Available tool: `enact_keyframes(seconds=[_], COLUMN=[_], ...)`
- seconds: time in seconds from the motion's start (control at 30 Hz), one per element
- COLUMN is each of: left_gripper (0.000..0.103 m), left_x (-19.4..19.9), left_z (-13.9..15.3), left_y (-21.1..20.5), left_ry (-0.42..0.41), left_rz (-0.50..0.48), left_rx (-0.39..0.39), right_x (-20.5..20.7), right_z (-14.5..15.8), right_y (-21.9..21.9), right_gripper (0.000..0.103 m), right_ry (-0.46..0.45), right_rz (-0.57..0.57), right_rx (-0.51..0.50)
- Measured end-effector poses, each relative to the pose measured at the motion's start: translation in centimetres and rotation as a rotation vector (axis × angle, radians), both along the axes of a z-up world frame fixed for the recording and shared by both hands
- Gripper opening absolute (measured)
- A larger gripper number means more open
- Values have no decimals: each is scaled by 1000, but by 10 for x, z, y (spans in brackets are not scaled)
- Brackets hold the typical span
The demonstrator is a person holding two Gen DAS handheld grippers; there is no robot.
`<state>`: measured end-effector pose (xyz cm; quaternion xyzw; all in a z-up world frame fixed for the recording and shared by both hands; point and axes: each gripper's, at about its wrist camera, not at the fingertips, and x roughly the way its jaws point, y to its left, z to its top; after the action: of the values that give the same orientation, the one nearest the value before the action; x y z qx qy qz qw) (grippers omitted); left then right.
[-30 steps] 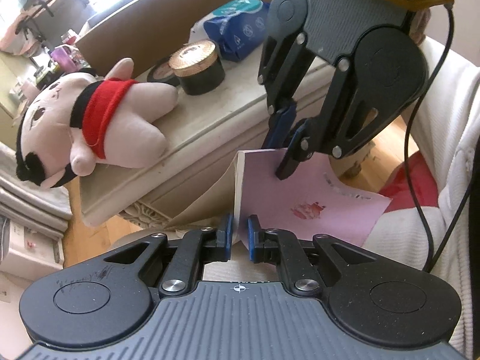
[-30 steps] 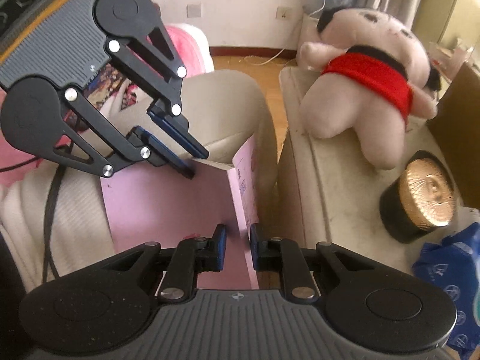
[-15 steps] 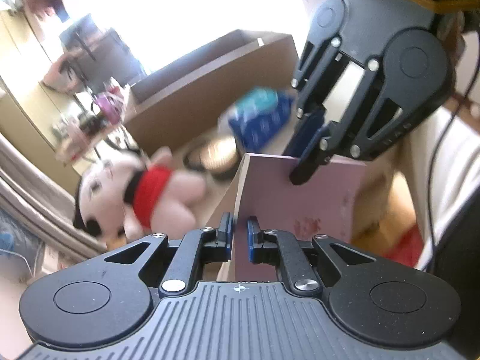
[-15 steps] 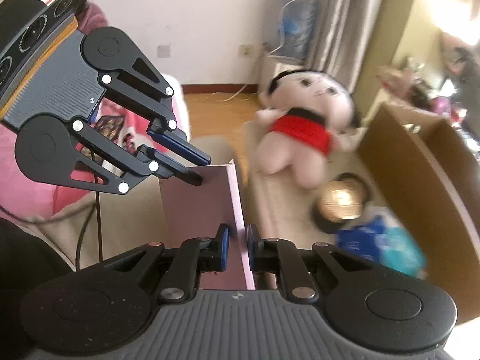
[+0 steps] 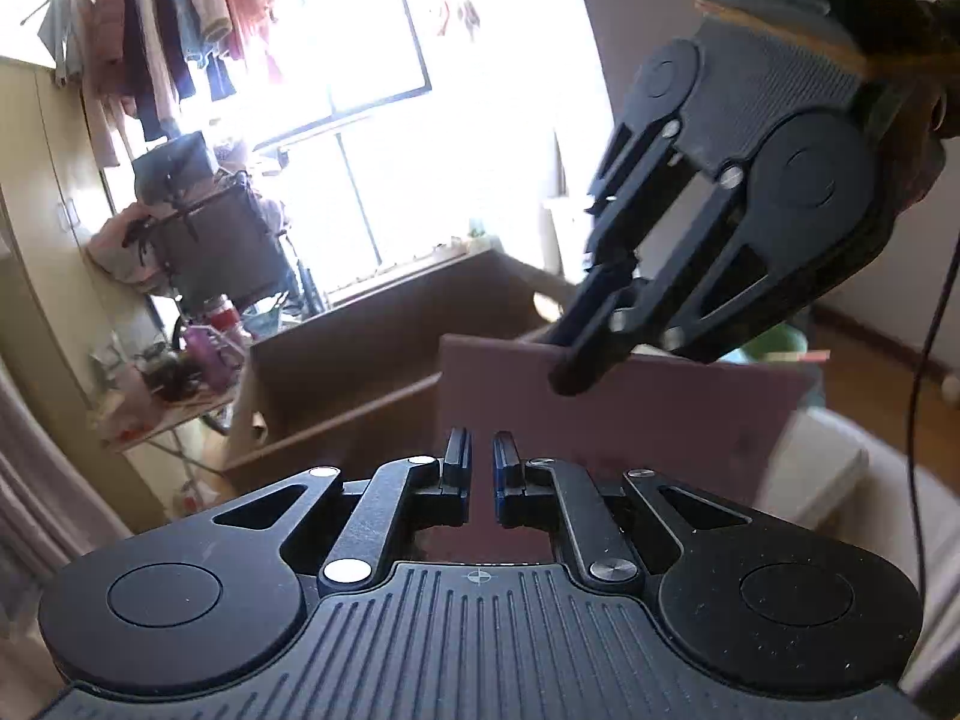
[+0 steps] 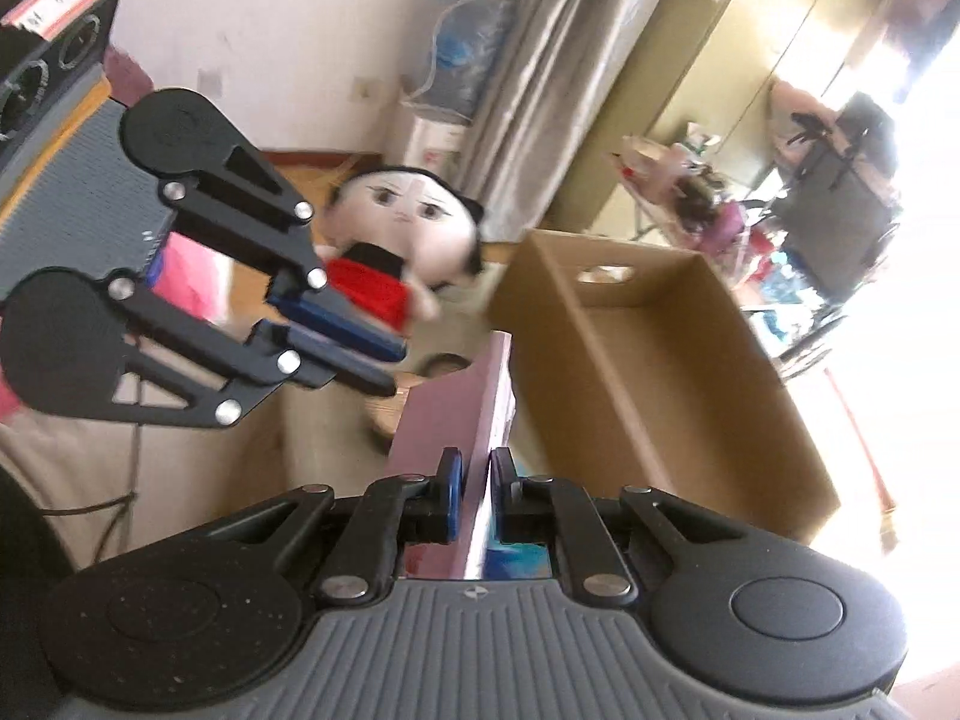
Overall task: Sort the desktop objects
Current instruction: 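Carry the pink board with both grippers toward the cardboard box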
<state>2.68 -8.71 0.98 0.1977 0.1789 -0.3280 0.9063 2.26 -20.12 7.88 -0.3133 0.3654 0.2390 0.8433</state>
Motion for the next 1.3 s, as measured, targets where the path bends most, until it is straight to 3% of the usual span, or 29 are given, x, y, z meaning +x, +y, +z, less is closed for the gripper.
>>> enact_keyframes(seconds=[0.1,0.33,0.4,0.47,0.57,0.7,1.0,1.17,1.3], left_gripper=[7,7,7,7,7,8,12,18,44], left_x=[19,34,36,31,33,33,34,30,19], left_z=[-9,-40,-64,-84,-106,-104,-94,-81,-59], left_y=[-9,0,-3,-11,-18,-15,-11,-10,-10], left_ry=[31,169,206,219,307,333,381,334,185], left_rz=[21,100,115,140,162,155,141,135,82], left_rx=[-40,-112,-124,-87,-75,-101,-120,-141,-125], right_x=[27,86,92,92,76,49,40,27,12], right_z=[-12,-41,-50,-52,-46,-41,-57,-54,-52], right_y=[-4,-17,-24,-36,-58,-85,-86,-81,-71], right_gripper=[9,10,10,11,11,12,12,12,12], right_ry=[-36,-48,-40,-28,-14,2,-3,-8,-19], right_rz=[17,-54,-105,-165,-241,-323,-325,-250,-178], right_rx=[-69,-97,-63,-15,63,197,288,288,271])
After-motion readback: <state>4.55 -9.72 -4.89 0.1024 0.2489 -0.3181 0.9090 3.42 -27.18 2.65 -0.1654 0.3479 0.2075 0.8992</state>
